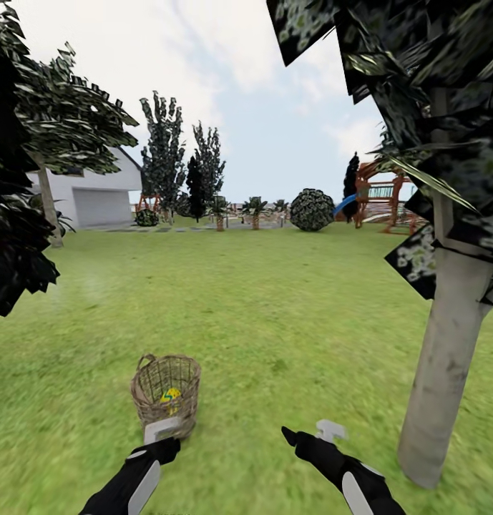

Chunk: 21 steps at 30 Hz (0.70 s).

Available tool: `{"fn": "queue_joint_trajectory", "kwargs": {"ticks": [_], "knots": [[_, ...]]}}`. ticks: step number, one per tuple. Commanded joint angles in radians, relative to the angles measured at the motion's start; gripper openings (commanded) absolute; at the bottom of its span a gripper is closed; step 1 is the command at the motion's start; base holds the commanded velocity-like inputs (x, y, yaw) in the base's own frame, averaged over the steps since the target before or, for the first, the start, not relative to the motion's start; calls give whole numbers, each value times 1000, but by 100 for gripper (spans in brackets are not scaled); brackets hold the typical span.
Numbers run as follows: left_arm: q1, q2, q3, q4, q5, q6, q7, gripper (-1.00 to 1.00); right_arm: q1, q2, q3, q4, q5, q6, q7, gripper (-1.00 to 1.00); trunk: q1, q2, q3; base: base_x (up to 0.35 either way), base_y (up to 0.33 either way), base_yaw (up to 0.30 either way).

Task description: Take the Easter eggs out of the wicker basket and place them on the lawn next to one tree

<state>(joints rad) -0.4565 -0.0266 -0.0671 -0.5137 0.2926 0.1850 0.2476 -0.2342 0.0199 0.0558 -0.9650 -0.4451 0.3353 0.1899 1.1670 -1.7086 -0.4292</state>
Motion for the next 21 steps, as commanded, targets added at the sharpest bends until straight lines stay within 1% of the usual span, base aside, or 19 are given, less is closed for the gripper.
{"fn": "queue_joint_trajectory", "kwargs": {"ticks": [1, 7, 10, 14, 21], "knots": [[0, 1, -7, -1, 10, 4, 9, 100, 0, 0, -1, -1, -6, 5, 1, 100, -4, 7, 2, 0, 0, 290], [-1, 1, -7, 0, 10, 4, 9, 100, 0, 0, -1, -1, -6, 5, 2, 100, -27, 49, 21, 0, 0, 286], [-1, 1, -7, 0, 10, 3, 9, 100, 0, 0, -1, -1, -6, 5, 2, 100, -38, 70, 30, 0, 0, 166], [-1, 0, -8, 0, 10, 3, 9, 100, 1, 0, -1, -1, -6, 5, 2, 100, -54, 98, 43, 0, 0, 67], [-1, 0, -8, 0, 10, 2, 9, 100, 0, 0, -2, -1, -7, 5, 3, 100, -81, 147, 65, 0, 0, 15]]}}
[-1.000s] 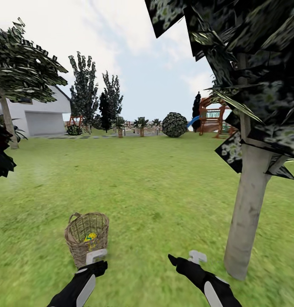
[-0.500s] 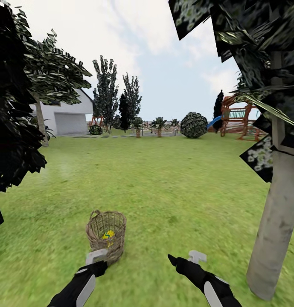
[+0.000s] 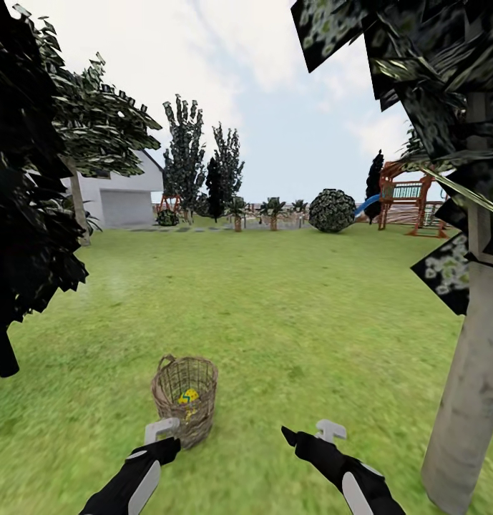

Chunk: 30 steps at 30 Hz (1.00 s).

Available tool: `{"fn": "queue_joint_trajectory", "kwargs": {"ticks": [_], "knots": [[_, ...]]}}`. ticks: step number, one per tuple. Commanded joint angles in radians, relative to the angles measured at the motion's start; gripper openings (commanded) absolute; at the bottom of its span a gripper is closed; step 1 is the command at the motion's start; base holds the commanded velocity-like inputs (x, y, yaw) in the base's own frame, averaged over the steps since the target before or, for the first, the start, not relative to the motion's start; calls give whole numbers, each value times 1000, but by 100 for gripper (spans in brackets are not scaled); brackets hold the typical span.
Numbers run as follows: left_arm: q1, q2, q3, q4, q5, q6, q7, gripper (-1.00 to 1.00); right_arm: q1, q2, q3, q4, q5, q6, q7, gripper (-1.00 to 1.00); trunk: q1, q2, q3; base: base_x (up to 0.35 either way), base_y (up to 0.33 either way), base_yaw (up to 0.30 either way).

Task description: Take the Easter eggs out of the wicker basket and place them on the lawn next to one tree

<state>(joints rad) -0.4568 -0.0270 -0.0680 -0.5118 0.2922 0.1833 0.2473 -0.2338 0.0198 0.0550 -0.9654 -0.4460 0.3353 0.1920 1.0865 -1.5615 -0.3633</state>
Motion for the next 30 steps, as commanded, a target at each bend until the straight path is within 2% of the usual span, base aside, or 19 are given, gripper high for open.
{"fn": "queue_joint_trajectory", "kwargs": {"ticks": [1, 30], "knots": [[0, 1, -7, -2, 10, 4, 9, 100, 0, 0, -1, -1, -6, 5, 1, 100, -4, 7, 2, 0, 0, 5], [0, 1, -6, -4, 13, 4, 9, 100, -1, 0, -1, -1, -6, 5, 0, 100, -115, 210, 93, 0, 0, 0]]}}
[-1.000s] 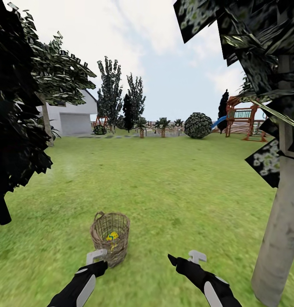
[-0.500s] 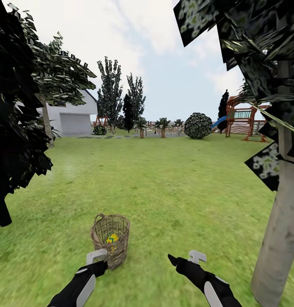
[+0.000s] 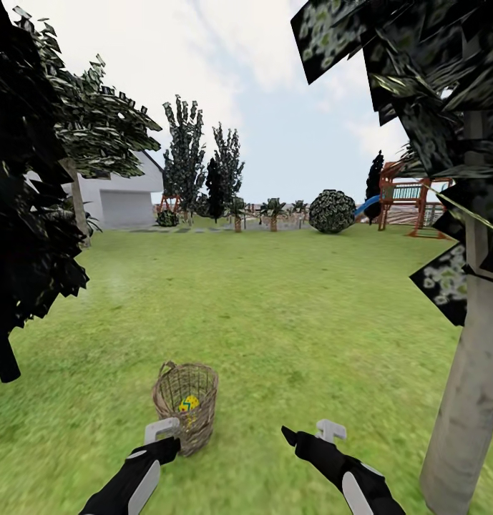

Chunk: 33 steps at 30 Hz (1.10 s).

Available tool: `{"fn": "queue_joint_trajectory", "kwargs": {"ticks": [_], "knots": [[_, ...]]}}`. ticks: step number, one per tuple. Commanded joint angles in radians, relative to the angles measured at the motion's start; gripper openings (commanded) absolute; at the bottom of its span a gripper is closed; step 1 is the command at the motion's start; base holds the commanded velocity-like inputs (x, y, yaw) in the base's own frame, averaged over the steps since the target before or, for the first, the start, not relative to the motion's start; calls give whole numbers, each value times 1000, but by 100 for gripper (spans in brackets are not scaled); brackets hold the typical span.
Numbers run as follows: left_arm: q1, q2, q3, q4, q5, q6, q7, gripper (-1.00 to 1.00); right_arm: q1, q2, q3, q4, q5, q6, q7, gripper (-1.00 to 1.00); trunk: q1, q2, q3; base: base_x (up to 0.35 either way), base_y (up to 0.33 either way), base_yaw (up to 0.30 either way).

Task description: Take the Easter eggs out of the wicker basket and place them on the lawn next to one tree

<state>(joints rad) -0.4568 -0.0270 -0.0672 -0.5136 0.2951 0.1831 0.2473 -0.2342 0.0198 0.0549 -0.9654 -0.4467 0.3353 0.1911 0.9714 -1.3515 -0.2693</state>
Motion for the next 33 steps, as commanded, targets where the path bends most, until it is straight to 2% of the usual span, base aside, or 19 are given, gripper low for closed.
{"fn": "queue_joint_trajectory", "kwargs": {"ticks": [1, 33], "knots": [[0, 1, -7, -2, 10, 4, 9, 100, 0, 0, -1, -1, -6, 5, 1, 100, -4, 6, 2, 0, 0, 0], [0, 1, -8, -3, 10, 4, 15, 100, 0, 0, -2, 4, -6, 5, 0, 100, -127, 230, 102, 0, 0, 0]]}}
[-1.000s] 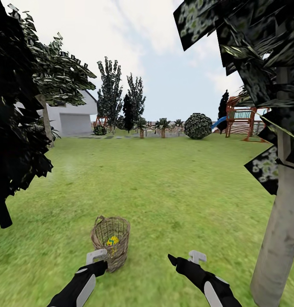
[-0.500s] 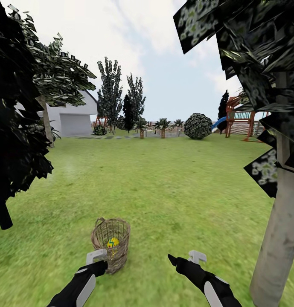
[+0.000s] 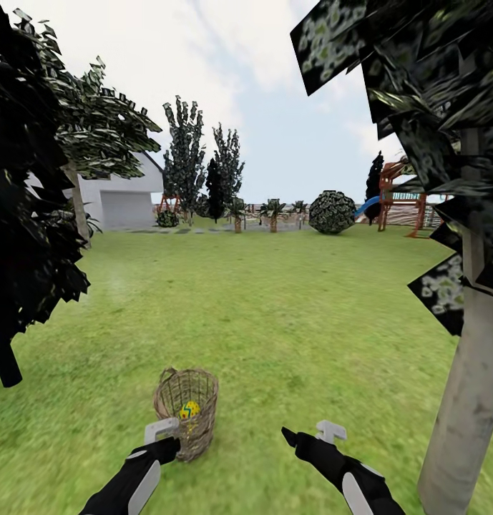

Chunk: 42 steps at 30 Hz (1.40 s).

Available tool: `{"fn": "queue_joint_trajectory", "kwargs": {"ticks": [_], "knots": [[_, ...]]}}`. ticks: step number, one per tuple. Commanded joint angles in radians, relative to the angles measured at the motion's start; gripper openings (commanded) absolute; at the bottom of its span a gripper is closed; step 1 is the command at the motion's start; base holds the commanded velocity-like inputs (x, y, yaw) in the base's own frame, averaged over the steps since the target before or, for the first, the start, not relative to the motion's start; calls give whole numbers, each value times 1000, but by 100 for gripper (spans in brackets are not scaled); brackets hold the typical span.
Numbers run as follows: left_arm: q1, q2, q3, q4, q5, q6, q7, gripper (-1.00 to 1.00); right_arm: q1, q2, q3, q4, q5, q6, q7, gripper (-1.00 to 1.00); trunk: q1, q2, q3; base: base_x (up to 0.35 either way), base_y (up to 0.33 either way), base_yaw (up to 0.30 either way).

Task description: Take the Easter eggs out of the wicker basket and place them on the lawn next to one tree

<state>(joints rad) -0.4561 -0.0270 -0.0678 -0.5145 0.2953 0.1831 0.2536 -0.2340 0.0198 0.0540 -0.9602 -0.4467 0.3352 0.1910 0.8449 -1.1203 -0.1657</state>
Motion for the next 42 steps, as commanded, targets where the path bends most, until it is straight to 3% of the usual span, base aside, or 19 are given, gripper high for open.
{"fn": "queue_joint_trajectory", "kwargs": {"ticks": [1, 12, 42], "knots": [[-1, 1, -7, -2, 10, 4, 9, 100, -1, 0, -1, -1, -6, 6, 0, 100, -4, 6, 2, 0, 0, 0], [-1, 1, -7, -3, 10, 2, 10, 100, -1, 0, -5, 15, -6, 10, -1, 100, -46, 83, 36, 0, 0, 0], [2, 7, -6, -15, 10, -9, -1, 100, -1, 0, -3, 20, -6, 7, -1, 100, -46, 83, 25, 0, 13, 0]]}}
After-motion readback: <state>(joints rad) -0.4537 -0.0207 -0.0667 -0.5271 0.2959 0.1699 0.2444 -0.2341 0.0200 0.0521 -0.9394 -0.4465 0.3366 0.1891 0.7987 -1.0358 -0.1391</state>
